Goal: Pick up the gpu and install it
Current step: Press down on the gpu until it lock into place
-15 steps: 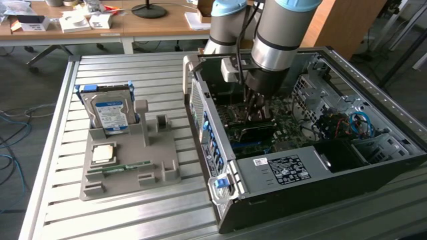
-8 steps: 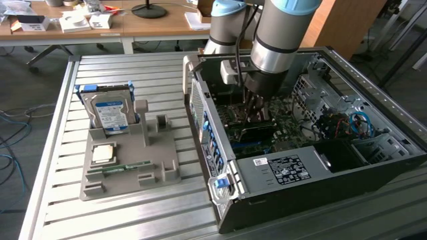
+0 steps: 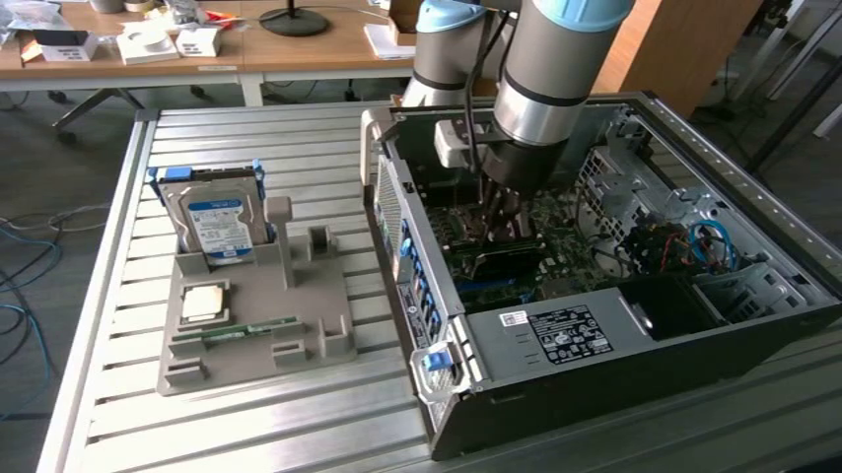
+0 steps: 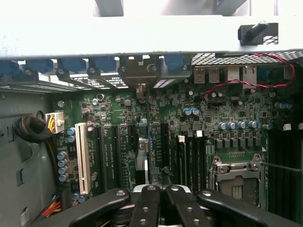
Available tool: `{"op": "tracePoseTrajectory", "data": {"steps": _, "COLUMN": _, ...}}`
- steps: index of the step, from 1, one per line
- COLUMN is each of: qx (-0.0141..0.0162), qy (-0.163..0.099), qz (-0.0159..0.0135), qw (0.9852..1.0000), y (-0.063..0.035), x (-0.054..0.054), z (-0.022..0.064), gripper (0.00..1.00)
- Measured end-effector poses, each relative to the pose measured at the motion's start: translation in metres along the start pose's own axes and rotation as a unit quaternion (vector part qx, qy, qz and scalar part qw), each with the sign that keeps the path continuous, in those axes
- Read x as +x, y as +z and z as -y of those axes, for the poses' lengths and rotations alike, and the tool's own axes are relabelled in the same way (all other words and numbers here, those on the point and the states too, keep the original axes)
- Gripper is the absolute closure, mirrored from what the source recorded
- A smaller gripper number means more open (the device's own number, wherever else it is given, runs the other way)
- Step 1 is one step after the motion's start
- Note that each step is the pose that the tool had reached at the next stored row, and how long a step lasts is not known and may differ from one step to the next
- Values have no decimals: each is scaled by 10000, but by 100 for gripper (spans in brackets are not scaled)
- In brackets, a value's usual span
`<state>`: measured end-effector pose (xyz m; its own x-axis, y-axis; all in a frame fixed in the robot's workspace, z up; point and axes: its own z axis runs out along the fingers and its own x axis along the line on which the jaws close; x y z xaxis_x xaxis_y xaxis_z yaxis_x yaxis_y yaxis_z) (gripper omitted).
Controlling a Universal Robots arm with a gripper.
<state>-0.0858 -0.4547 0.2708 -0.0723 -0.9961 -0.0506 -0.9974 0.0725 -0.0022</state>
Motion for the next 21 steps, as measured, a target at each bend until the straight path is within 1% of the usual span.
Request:
{"op": "tracePoseTrajectory", "data": {"steps": 7, "qx": -7, "qy": -126, "qz": -1, "qw": 9999, "y": 0, "x": 0, "z": 1, "gripper": 89}}
{"op": "tracePoseTrajectory", "data": {"steps": 14, "qx": -8, "qy": -155, "qz": -1, "qw": 9999, "y": 0, "x": 0, "z": 1, "gripper": 89}}
{"op": "tracePoseTrajectory", "data": {"steps": 21, "qx": -14, "qy": -267, "qz": -1, "qw": 9996, "y": 0, "x": 0, "z": 5, "gripper": 89}}
